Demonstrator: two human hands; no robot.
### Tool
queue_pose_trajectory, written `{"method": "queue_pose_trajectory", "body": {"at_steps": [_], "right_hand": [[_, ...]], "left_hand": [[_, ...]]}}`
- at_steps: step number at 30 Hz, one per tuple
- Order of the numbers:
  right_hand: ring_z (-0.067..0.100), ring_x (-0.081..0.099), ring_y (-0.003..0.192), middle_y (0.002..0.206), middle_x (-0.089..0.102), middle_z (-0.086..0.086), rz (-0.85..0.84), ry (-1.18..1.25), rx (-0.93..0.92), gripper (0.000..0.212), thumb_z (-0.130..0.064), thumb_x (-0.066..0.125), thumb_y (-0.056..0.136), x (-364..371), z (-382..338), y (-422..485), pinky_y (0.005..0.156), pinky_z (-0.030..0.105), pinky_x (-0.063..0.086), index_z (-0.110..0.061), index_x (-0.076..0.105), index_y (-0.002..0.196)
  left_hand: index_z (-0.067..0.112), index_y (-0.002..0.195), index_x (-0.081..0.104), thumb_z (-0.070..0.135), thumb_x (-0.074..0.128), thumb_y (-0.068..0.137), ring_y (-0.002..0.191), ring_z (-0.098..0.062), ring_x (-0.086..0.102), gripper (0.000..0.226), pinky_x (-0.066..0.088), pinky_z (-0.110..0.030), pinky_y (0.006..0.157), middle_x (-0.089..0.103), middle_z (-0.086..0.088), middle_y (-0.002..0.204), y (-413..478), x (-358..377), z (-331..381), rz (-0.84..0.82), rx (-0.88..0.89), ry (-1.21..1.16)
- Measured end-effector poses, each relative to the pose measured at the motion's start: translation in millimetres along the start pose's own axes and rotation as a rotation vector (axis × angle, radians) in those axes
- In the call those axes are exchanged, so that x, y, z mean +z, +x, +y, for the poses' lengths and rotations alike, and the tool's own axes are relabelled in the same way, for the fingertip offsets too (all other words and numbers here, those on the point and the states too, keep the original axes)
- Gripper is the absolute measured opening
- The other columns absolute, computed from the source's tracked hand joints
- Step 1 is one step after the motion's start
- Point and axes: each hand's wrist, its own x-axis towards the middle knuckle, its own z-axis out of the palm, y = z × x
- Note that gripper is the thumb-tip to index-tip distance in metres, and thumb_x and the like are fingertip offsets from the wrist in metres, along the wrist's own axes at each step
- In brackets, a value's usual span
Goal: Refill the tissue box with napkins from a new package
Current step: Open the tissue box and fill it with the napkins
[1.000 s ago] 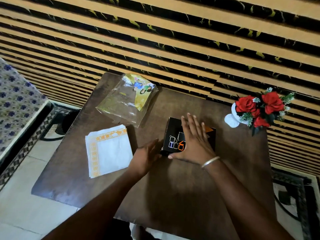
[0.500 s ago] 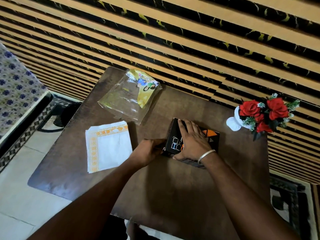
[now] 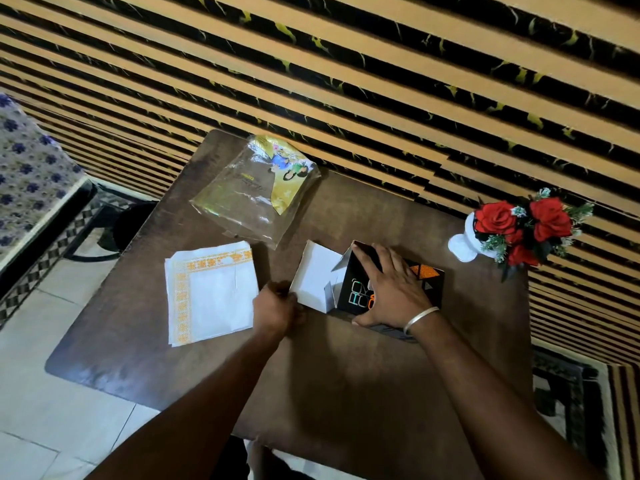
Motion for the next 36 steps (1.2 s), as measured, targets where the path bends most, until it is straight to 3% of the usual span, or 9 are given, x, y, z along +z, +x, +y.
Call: {"method": "queue_pose_trajectory", "body": {"at_steps": [3, 6, 11, 14, 17, 21, 25, 30, 36], "right_hand": [[0.033, -0.003, 0.15, 0.163, -0.003, 0.007, -0.032, 0.105, 0.001, 0.13, -0.073, 0.076, 0.052, -1, -3, -4, 0.119, 0.054, 0.012, -0.046, -0.005, 0.149], [0.032, -0.005, 0.151, 0.163, -0.004, 0.002, 0.085, 0.186, -0.045, 0.081, -0.074, 0.059, 0.074, 1, -12, 1, 0.12, 0.058, 0.014, -0.042, 0.026, 0.141], [0.034, -0.007, 0.151, 0.163, -0.007, 0.002, 0.102, 0.06, -0.071, 0.03, -0.045, 0.05, 0.093, 10, -24, 23, 0.118, 0.061, 0.016, -0.029, 0.051, 0.117], [0.036, 0.005, 0.15, 0.163, 0.0, 0.005, 0.057, -0.021, -0.032, 0.043, -0.041, 0.049, 0.093, 11, -28, 30, 0.118, 0.057, 0.017, -0.026, 0.048, 0.133], [0.035, 0.022, 0.144, 0.16, 0.017, 0.011, 0.053, -0.111, 0.008, 0.062, -0.044, 0.047, 0.091, 9, -30, 34, 0.114, 0.054, 0.024, -0.019, 0.035, 0.145], [0.032, 0.029, 0.138, 0.158, 0.021, 0.008, 0.082, -0.125, 0.026, 0.072, -0.048, 0.049, 0.087, 7, -28, 36, 0.108, 0.049, 0.027, -0.015, 0.028, 0.148], [0.033, 0.024, 0.14, 0.163, 0.004, 0.002, 0.056, -0.093, 0.021, 0.081, -0.05, 0.05, 0.087, 5, -27, 39, 0.109, 0.05, 0.026, -0.015, 0.018, 0.152], [0.03, 0.017, 0.145, 0.164, -0.006, -0.004, -0.025, -0.058, -0.002, 0.105, -0.074, 0.052, 0.076, 4, -20, 41, 0.114, 0.048, 0.019, -0.017, 0.01, 0.154], [0.022, -0.004, 0.151, 0.162, -0.021, -0.009, -0.125, -0.086, -0.067, 0.138, -0.093, 0.051, 0.054, -5, -12, 40, 0.118, 0.051, 0.013, -0.018, -0.005, 0.155]], "left_hand": [[0.013, 0.109, 0.049, 0.006, 0.06, 0.094, 0.062, -0.031, 0.069, 0.019, 0.062, -0.053, 0.059, 0.067, -0.015, 0.088, 0, -1, 3, 0.063, -0.025, 0.04], [0.017, 0.112, 0.049, 0.016, 0.062, 0.091, 0.081, -0.029, 0.071, 0.025, 0.06, -0.04, 0.071, 0.071, -0.01, 0.097, -4, 0, 8, 0.133, 0.27, 0.32], [0.02, 0.142, 0.049, 0.003, 0.054, 0.082, 0.134, -0.024, 0.048, 0.062, 0.043, -0.039, 0.11, 0.053, -0.007, 0.145, -8, 8, 25, -0.254, 0.632, 0.532], [0.017, 0.135, 0.056, -0.003, 0.054, 0.078, 0.14, -0.022, 0.038, 0.061, 0.031, -0.027, 0.112, 0.046, -0.006, 0.149, -8, 6, 30, -0.419, 0.621, 0.699], [0.017, 0.107, 0.067, 0.014, 0.053, 0.088, 0.114, -0.018, 0.057, 0.024, 0.047, -0.031, 0.098, 0.062, -0.004, 0.122, -11, -2, 28, -0.379, 0.637, 0.663], [0.018, 0.09, 0.068, 0.027, 0.049, 0.098, 0.084, -0.014, 0.064, 0.022, 0.049, -0.033, 0.076, 0.068, 0.0, 0.088, -13, -9, 16, -0.475, 0.537, 0.633], [0.017, 0.103, 0.072, 0.032, 0.066, 0.09, 0.095, -0.012, 0.066, 0.021, 0.055, -0.038, 0.09, 0.072, 0.001, 0.104, -11, -4, -2, -0.543, 0.512, 0.692], [0.022, 0.141, 0.05, 0.059, 0.073, 0.077, 0.138, -0.022, 0.039, 0.076, 0.037, -0.039, 0.115, 0.045, -0.002, 0.149, -8, 11, -10, -0.421, 0.456, 0.779], [0.02, 0.142, 0.048, 0.077, 0.052, 0.08, 0.138, -0.028, 0.031, 0.084, 0.029, -0.042, 0.115, 0.044, -0.007, 0.146, -5, 27, -11, -0.287, 0.565, 1.004]]}}
